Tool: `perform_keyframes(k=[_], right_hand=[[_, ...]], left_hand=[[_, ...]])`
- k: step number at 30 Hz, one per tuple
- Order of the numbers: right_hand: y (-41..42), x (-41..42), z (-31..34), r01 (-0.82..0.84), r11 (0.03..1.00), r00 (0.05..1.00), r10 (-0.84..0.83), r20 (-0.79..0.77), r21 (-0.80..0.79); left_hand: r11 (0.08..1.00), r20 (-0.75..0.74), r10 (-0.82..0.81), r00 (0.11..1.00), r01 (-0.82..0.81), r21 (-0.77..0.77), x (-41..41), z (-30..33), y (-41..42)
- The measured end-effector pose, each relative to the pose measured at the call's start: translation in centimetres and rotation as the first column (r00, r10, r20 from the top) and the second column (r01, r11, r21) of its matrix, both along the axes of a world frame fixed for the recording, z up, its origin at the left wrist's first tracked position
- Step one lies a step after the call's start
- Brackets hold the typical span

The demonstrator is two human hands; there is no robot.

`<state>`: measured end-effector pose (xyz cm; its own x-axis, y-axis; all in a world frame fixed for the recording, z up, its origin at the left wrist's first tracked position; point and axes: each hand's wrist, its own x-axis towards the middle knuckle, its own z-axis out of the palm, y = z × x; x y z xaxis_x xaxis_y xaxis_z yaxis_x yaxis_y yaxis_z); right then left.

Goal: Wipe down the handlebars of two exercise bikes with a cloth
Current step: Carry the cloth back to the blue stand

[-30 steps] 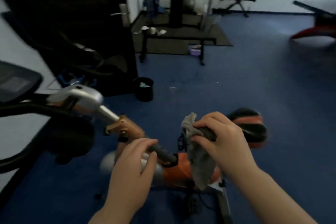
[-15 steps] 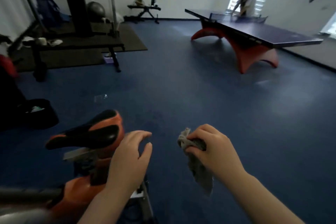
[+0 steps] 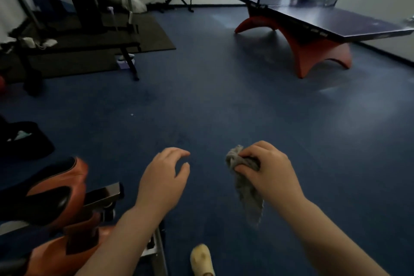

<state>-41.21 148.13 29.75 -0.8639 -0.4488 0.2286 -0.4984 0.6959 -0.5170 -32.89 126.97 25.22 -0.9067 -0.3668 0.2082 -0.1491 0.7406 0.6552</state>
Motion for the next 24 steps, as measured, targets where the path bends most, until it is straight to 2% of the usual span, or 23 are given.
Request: perform_keyframes(k=[7, 16, 20, 24], right_hand=[[-5.9, -13.0, -0.2, -0.104, 0.994, 0.994, 0.102, 0.028, 0.045], [-16.5, -25.5, -0.2, -0.320, 0.947, 0.946, 0.318, 0.055, 0.024], [-22.7, -31.2, -1.0, -0.452, 0.892, 0.890, 0.451, 0.063, 0.001], [-29.7, -36.6, -1.3, -0.608, 0.794, 0.791, 0.607, 0.077, -0.007]], left_hand=[[0.992, -0.028, 0.110, 0.994, -0.108, 0.070, -10.8, -0.1, -3.6], [0.939, 0.018, 0.337, 0.941, -0.338, 0.068, -18.6, 0.4, -12.0], [0.892, 0.046, 0.448, 0.893, -0.450, 0.049, -21.7, -0.5, -15.4], [0.788, 0.028, 0.612, 0.790, -0.612, 0.071, -25.4, -0.4, -19.2]])
